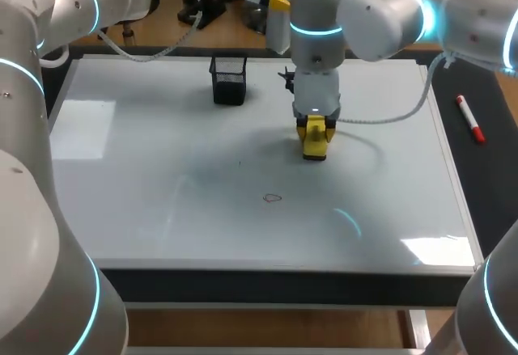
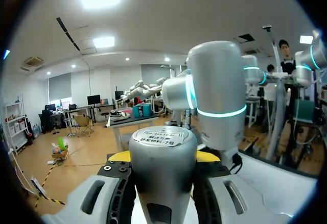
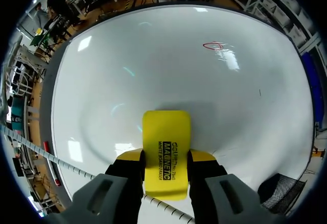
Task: Pick up the inspection probe, press it on each red-marked spot on the whiteboard one by one, put down the probe, pick up the eraser, and wipe off all the red marks.
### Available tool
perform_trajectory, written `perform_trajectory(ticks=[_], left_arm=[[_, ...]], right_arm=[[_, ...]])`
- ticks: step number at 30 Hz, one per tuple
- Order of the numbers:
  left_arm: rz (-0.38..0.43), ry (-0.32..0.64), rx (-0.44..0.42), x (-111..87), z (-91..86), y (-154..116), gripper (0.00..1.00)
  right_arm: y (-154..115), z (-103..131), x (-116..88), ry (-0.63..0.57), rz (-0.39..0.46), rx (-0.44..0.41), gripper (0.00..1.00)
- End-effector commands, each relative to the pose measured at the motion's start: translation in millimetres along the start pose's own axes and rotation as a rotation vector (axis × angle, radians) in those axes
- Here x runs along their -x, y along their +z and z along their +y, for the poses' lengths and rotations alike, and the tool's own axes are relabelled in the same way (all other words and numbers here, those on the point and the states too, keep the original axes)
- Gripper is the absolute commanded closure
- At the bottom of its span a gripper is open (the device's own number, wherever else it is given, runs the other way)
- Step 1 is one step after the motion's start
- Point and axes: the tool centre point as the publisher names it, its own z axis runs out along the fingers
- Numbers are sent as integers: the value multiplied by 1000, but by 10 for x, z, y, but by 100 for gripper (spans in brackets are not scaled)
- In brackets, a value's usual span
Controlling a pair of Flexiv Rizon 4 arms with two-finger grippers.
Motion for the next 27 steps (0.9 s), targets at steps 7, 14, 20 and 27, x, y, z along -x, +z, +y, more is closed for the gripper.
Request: perform_trajectory(ticks=[7,14,20,27], left_arm=[[102,-2,-4,66,14,-27,100],[102,-2,-4,66,14,-27,100],[102,-2,-4,66,14,-27,100],[102,-2,-4,66,14,-27,100]], right_arm=[[-293,-44,-487,83,-34,-53,100],[-478,-147,-695,113,-32,-61,100],[-649,-300,-892,159,-62,-81,100],[-785,-490,-1158,225,-100,-77,100]])
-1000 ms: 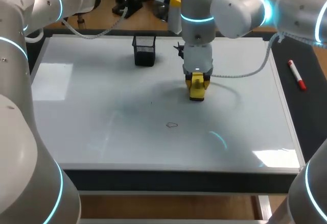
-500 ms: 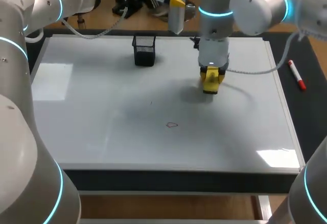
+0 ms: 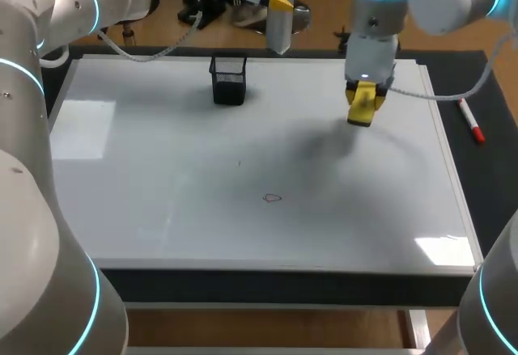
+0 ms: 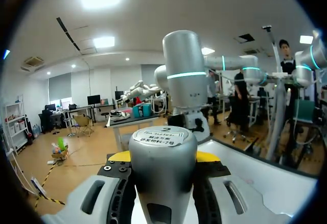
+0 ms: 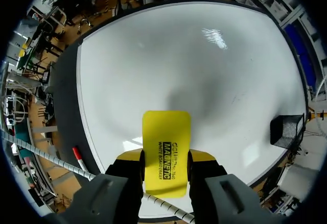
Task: Pick up the inspection probe, press it on each red-marked spot on the whiteboard one by one, put down the probe, pick up the eraser, and wipe off all the red marks.
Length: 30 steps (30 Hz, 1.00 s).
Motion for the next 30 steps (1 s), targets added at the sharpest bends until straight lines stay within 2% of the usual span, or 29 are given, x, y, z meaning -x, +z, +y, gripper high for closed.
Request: perform_trajectory(ticks=[1,10,30], left_arm=[[102,-2,-5,66,13,-25,100],[102,-2,-5,66,13,-25,100],[102,-2,-5,66,13,-25,100]], right_arm=[[-78,-116,-168,22,-35,20,100],[-51,-237,-297,65,-30,43,100],[-56,-246,-310,76,-44,42,100]])
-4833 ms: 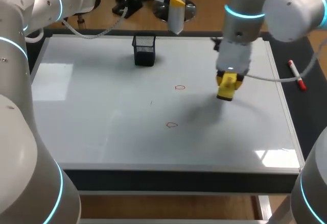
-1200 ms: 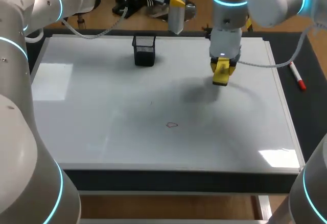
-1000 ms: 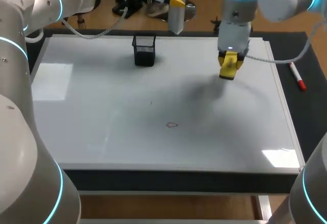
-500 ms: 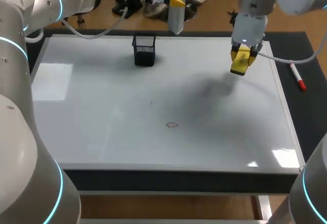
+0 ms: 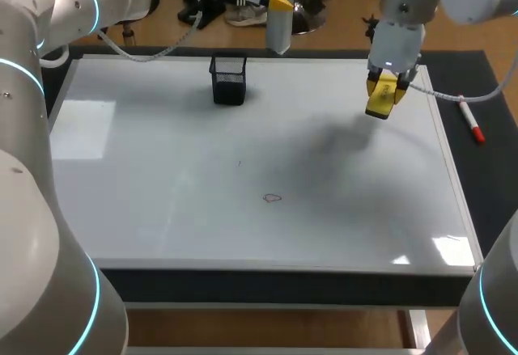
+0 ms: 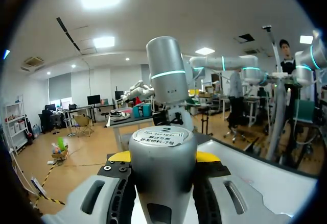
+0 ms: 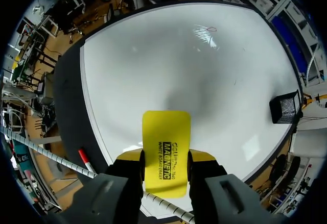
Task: Pick up the inspection probe, press it on each red-marked spot on the whiteboard one by one, put down the probe, pick up the eraser, and wipe off all the red marks.
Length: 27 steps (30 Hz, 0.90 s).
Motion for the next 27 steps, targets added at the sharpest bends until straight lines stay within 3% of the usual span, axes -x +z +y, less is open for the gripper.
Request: perform_trajectory(ticks=[1,9,15,27], left_arm=[[102,-2,-5,66,14,-26,100],[106,0,-4,37,7,-4,100],[140,35,-53,-212,-98,110,100],[173,72,-35,-759,-278,349,100]], right_arm=[[-9,-3,-9,-2,1,-2,100],[-9,-3,-9,-2,1,-2,100],[-9,-3,-9,-2,1,-2,100],[-9,-3,-9,-2,1,-2,100]])
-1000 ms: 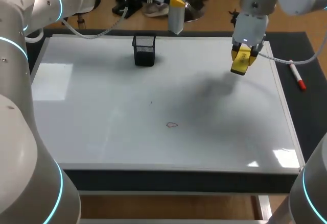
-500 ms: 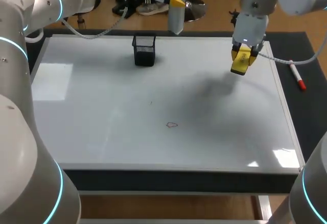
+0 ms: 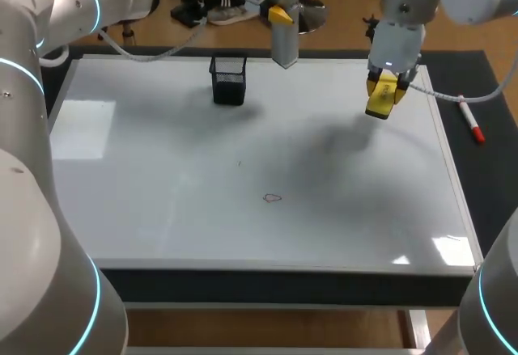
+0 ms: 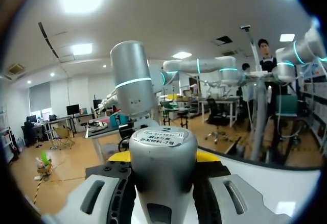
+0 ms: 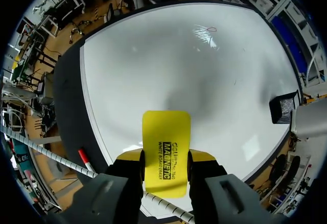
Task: Pick up the inspection probe, press it on each red-marked spot on the whiteboard one by one, put down the probe, pick up the eraser, and wipe off all the red marks.
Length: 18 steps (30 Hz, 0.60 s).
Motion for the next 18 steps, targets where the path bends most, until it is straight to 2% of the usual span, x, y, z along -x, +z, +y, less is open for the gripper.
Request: perform_trajectory(ticks=[1,18], left_arm=[[-18,7,25,-195,-96,144,100],[0,8,37,-1006,-127,543,100]], right_arm=[[-10,-5,-7,-2,3,-1,100],[-10,-5,-7,-2,3,-1,100]])
